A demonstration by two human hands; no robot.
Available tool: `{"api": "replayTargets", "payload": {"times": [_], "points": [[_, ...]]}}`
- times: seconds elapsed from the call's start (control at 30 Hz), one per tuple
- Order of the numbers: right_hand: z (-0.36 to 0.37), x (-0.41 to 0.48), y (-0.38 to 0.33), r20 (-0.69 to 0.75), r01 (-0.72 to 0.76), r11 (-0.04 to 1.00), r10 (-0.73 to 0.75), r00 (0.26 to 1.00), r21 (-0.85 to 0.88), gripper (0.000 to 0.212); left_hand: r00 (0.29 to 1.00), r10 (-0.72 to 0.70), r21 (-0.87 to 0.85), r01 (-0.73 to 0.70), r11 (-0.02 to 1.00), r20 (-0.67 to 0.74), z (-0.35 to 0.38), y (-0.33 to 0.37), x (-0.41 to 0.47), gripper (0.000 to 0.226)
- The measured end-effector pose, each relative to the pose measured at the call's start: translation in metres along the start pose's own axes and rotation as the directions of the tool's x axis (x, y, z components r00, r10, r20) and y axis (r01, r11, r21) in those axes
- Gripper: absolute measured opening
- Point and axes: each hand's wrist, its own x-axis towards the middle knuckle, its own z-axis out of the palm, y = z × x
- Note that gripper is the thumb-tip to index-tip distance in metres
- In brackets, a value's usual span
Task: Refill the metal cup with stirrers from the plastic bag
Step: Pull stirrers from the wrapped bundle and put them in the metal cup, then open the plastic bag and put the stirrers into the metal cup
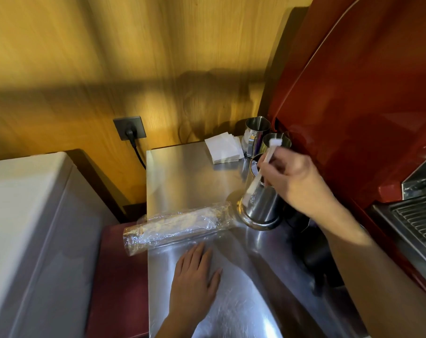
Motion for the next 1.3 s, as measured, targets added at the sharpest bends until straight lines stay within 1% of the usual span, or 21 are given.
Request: {"api": "replayTargets", "payload": {"times": [0.03,0.1,0.13,0.2,0.27,0.33,0.4,0.47,0.5,0.57,0.6,0.67,0.7,0.77,0.83,0.9,0.97,1.03,1.13,1.23,1.3], "points": [[-0.005,0.003,-0.004,-0.081,0.042,0.999,-0.04,0.996,0.033,0.012,1.0,0.0,-0.001,0.0,1.0,-0.002,0.0,0.0,0.0,0.047],[-0.013,0.01,-0.002,-0.254,0.094,0.995,-0.099,0.962,-0.032,0.014,1.0,-0.004,-0.005,0.004,1.0,-0.003,0.0,0.0,0.001,0.046],[-0.016,0.014,0.002,-0.317,0.079,0.993,-0.103,0.943,-0.088,0.017,1.0,-0.008,-0.008,0.008,1.0,-0.001,-0.001,0.0,0.0,0.046],[-0.018,0.021,0.013,-0.367,-0.032,0.978,-0.047,0.929,-0.205,0.02,1.0,-0.012,-0.008,0.012,1.0,-0.004,-0.001,0.0,0.0,0.046],[-0.018,0.026,0.026,-0.304,-0.193,0.908,0.077,0.95,-0.373,0.019,1.0,-0.008,-0.006,0.007,1.0,-0.007,-0.002,0.0,0.0,0.046],[-0.017,0.029,0.038,-0.155,-0.296,0.812,0.253,0.955,-0.504,0.015,1.0,0.0,-0.01,0.0,1.0,-0.008,-0.001,0.0,0.0,0.046],[-0.017,0.031,0.044,-0.004,-0.33,0.753,0.398,0.917,-0.569,0.015,1.0,-0.001,-0.012,0.001,1.0,-0.006,-0.001,0.0,0.0,0.047],[-0.016,0.032,0.047,0.062,-0.328,0.74,0.445,0.894,-0.587,0.016,1.0,-0.009,-0.013,0.009,1.0,-0.005,-0.002,0.0,0.0,0.047],[-0.016,0.032,0.046,0.059,-0.317,0.748,0.428,0.902,-0.583,0.016,1.0,-0.012,-0.009,0.012,1.0,-0.005,-0.002,0.0,0.0,0.047],[-0.014,0.032,0.041,0.009,-0.268,0.78,0.331,0.944,-0.566,0.016,1.0,-0.01,0.0,0.01,1.0,-0.01,-0.002,0.0,-0.001,0.047],[-0.012,0.031,0.036,-0.021,-0.237,0.811,0.268,0.963,-0.535,0.016,1.0,-0.004,0.002,0.004,1.0,-0.016,-0.002,0.0,-0.001,0.046],[-0.005,0.029,0.024,-0.056,-0.16,0.897,0.15,0.987,-0.413,0.015,1.0,0.002,-0.002,-0.002,1.0,-0.016,-0.003,0.001,0.0,0.044],[-0.001,0.027,0.018,-0.043,-0.109,0.927,0.1,0.994,-0.36,0.015,1.0,0.0,-0.008,0.0,1.0,-0.009,-0.004,0.001,0.001,0.043],[0.014,0.021,0.009,0.05,0.005,0.957,0.01,0.999,-0.291,0.014,1.0,-0.001,-0.012,0.001,1.0,0.005,-0.008,0.001,0.004,0.043],[0.037,0.014,0.006,0.173,0.092,0.962,-0.048,0.984,-0.257,0.012,1.0,-0.012,-0.06,0.013,0.998,0.012,-0.013,0.001,0.008,0.035],[0.064,0.008,0.013,0.264,0.142,0.946,-0.064,0.962,-0.29,0.011,0.997,-0.071,-0.16,0.069,0.985,-0.007,-0.023,0.001,0.015,0.019],[0.094,0.005,0.026,0.326,0.176,0.923,-0.059,0.944,-0.342,0.012,0.989,-0.113,-0.2,0.093,0.975,-0.091,-0.034,-0.002,0.023,0.014],[0.118,0.002,0.04,0.401,0.213,0.903,-0.05,0.915,-0.372,0.019,0.978,-0.108,-0.159,0.08,0.984,-0.178,-0.044,-0.007,0.03,0.019],[0.144,-0.004,0.061,0.51,0.327,0.841,-0.072,0.857,-0.431,0.033,0.962,-0.114,-0.041,0.107,0.993,-0.249,-0.053,-0.02,0.036,0.037],[0.161,-0.005,0.075,0.577,0.394,0.792,-0.064,0.814,-0.467,0.051,0.965,-0.17,0.066,0.187,0.98,-0.2,-0.053,-0.039,0.039,0.055],[0.169,-0.006,0.081,0.628,0.389,0.794,-0.011,0.778,-0.468,0.058,0.972,-0.19,0.13,0.208,0.969,-0.137,-0.051,-0.049,0.038,0.058]]}}
